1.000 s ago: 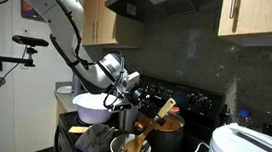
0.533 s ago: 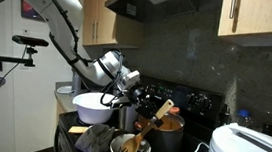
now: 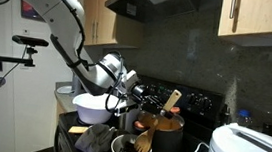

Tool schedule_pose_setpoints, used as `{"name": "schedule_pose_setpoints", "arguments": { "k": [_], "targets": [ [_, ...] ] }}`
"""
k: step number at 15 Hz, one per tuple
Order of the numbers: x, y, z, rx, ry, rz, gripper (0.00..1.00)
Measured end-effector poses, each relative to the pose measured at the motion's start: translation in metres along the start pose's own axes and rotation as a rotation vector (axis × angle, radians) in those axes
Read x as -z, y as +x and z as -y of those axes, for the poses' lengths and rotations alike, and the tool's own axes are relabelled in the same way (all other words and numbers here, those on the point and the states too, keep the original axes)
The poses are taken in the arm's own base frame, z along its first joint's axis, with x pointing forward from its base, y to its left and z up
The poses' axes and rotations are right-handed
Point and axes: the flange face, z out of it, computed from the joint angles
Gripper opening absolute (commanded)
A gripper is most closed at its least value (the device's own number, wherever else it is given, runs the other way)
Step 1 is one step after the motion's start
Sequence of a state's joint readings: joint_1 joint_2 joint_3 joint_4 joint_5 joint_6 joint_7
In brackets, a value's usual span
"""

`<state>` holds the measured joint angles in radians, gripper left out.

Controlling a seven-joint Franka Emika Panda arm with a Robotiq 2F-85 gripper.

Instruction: Use the wooden spatula to mix the contents of the bowl and put it back

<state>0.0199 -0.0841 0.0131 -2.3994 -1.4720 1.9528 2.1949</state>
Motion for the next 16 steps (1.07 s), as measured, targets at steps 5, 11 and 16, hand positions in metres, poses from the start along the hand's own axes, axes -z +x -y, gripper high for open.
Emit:
{"name": "schedule_pose_setpoints", "arguments": {
  "k": [5, 11, 16],
  "targets": [
    [-0.001, -0.002, 0.001, 0.076, 0.013, -0.034, 0.03],
    [0.003, -0.009, 0.004, 0.226, 0.06, 0.043, 0.03],
    [0.011, -0.015, 0.008, 0.231, 0.107, 0.219, 0.03]
  ]
}}
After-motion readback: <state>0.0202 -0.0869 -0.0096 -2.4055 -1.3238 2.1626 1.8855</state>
